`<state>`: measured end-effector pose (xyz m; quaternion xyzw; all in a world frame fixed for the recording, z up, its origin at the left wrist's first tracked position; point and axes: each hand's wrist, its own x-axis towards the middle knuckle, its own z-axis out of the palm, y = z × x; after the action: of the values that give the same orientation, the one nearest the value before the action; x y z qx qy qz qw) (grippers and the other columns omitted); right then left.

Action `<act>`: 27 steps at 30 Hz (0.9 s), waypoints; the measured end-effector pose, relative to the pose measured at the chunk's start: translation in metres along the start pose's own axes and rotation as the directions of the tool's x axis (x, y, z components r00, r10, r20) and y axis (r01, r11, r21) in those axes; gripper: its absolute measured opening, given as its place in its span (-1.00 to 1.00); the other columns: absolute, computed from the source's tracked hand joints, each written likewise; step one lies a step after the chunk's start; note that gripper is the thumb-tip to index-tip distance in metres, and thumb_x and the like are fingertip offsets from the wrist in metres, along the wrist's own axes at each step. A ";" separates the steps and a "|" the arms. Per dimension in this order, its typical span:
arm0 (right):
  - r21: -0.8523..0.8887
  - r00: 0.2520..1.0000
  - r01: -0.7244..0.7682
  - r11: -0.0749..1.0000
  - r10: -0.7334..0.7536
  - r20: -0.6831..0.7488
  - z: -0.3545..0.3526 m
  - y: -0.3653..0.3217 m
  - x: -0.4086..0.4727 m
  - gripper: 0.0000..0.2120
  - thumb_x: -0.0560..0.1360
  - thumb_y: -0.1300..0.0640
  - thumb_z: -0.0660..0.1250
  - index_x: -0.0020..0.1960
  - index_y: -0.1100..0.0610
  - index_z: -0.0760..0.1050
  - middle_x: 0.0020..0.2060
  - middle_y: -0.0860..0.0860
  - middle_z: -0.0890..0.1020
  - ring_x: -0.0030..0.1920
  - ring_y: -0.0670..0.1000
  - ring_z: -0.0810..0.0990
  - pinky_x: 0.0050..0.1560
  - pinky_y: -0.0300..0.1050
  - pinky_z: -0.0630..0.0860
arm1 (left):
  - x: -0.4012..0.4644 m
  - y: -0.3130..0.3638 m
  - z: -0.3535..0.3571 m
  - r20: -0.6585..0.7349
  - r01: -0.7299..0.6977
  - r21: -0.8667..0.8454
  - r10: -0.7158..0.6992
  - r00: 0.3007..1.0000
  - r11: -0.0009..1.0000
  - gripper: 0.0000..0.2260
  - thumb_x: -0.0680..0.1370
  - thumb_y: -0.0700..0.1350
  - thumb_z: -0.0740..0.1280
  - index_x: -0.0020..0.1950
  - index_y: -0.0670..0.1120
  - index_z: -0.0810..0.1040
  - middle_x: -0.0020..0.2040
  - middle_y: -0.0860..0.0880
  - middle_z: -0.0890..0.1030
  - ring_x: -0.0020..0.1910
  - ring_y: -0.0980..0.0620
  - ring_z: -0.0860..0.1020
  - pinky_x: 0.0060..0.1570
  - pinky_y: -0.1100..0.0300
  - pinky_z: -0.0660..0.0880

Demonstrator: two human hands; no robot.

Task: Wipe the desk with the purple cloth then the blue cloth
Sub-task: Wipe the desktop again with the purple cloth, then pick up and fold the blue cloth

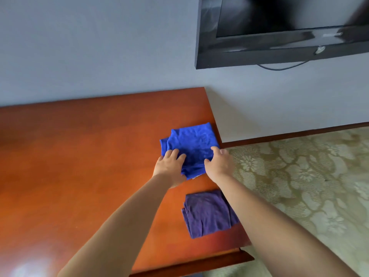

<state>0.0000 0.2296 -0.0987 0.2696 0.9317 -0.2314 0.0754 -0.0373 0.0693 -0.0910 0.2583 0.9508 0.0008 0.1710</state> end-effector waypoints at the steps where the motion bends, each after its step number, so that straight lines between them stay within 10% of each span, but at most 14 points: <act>1: -0.010 1.000 -0.023 1.000 0.023 -0.004 0.001 -0.001 0.003 -0.49 0.54 0.05 0.29 0.45 0.04 0.26 0.29 0.12 0.40 0.26 0.17 0.40 0.20 -0.01 0.36 | 0.003 -0.001 0.000 0.000 -0.004 -0.004 0.004 1.000 1.000 -0.36 0.48 0.14 0.31 0.50 0.01 0.18 0.45 -0.03 0.18 0.45 -0.05 0.13 0.39 0.04 0.21; 9: 0.340 0.939 -0.324 0.883 0.256 0.229 -0.009 -0.009 0.000 -0.83 0.42 0.17 0.31 0.00 0.14 0.45 -0.10 0.08 0.59 -0.17 0.10 0.54 -0.21 -0.10 0.43 | -0.001 -0.006 0.000 0.096 -0.032 0.020 0.030 0.995 0.999 -0.18 0.44 0.27 0.30 0.57 0.08 -0.04 0.52 -0.03 0.07 0.51 -0.04 0.02 0.44 -0.04 0.18; 14: 0.602 0.920 -0.343 0.721 0.127 0.371 -0.021 -0.033 -0.026 -0.65 0.49 0.25 0.28 0.27 0.14 0.41 0.06 0.06 0.55 0.00 0.07 0.50 -0.07 -0.11 0.39 | -0.023 0.010 0.003 0.141 0.075 -0.061 -0.065 0.988 0.995 -0.09 0.41 0.33 0.32 0.57 0.12 -0.13 0.57 0.01 -0.04 0.55 -0.05 -0.06 0.47 -0.23 -0.05; 19: 0.753 0.930 -0.283 0.595 -0.021 0.366 -0.043 -0.055 -0.050 -0.55 0.50 0.26 0.28 0.37 0.11 0.33 0.21 0.08 0.52 0.19 0.11 0.49 0.18 0.00 0.43 | -0.055 0.013 -0.019 -0.003 0.202 -0.333 -0.215 0.977 0.921 -0.25 0.48 0.08 0.31 0.57 0.10 -0.01 0.52 0.06 0.22 0.43 -0.01 0.30 0.46 -0.08 0.04; 27: 0.811 0.943 -0.116 0.573 -0.193 0.271 -0.073 -0.084 -0.100 -0.69 0.51 0.21 0.28 0.24 0.15 0.38 0.06 0.07 0.55 -0.04 0.07 0.53 -0.11 -0.08 0.40 | -0.140 -0.002 -0.059 -0.251 0.281 -0.376 -0.389 0.886 0.883 -0.71 0.47 -0.13 0.26 0.18 -0.03 0.52 0.01 -0.03 0.55 0.03 -0.10 0.53 -0.09 0.09 0.48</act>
<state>0.0382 0.1548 0.0244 0.2102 0.6980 -0.6783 0.0917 0.0552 0.0039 0.0101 0.0522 0.9824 0.1711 0.0530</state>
